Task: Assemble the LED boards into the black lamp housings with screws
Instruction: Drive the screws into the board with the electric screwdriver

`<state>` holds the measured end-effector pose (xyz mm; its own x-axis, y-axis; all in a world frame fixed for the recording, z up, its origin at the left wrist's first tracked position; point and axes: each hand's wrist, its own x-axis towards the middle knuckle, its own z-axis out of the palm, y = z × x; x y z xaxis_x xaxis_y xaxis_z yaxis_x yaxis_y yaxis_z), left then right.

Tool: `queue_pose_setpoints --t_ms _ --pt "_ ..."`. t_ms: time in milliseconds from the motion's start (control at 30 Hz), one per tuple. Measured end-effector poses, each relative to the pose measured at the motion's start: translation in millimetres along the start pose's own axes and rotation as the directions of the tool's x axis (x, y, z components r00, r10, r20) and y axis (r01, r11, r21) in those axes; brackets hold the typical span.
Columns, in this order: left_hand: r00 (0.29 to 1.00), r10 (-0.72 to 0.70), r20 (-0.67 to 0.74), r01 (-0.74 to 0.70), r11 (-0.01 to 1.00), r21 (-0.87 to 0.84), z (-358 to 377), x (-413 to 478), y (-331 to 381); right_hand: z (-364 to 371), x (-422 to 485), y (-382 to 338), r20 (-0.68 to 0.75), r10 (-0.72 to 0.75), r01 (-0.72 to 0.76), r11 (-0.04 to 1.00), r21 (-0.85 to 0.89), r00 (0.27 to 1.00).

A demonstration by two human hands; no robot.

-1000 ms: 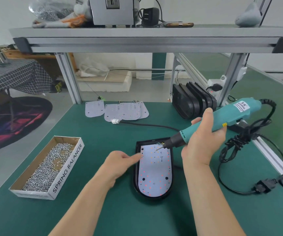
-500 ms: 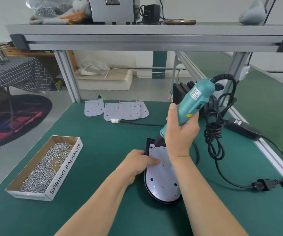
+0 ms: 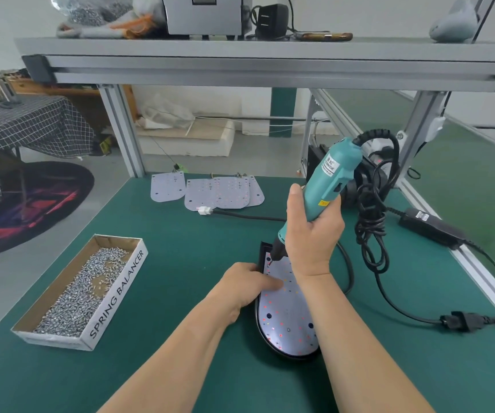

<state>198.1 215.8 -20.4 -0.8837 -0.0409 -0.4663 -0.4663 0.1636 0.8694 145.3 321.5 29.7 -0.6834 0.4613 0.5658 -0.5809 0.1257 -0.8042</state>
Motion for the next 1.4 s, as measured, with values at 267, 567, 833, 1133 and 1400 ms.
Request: queue_pose_setpoints --t_ms 267,567,833,1133,1400 --pt "0.999 -0.008 -0.045 0.008 1.0 -0.01 2.5 1.1 -1.9 8.2 0.0 3.9 0.067 -0.037 0.038 0.999 -0.015 0.997" --pt "0.999 -0.006 -0.043 0.006 1.0 -0.016 2.0 2.2 -2.8 7.3 -5.1 2.4 0.091 0.012 -0.01 1.0 -0.025 0.996" --pt "0.999 0.007 -0.031 -0.007 1.0 0.004 0.3 0.1 -2.0 -49.8 46.0 -1.9 -0.174 0.118 -0.121 0.993 -0.009 0.978" --pt "0.997 0.042 -0.069 -0.044 0.999 -0.031 1.8 2.1 -9.4 -152.2 71.1 74.9 -0.206 0.501 -0.517 0.626 -0.584 0.84" --pt "0.995 0.05 -0.081 -0.053 0.998 -0.037 2.9 7.7 -12.2 -139.7 67.6 78.2 -0.014 0.216 -0.085 0.326 -0.942 0.976"
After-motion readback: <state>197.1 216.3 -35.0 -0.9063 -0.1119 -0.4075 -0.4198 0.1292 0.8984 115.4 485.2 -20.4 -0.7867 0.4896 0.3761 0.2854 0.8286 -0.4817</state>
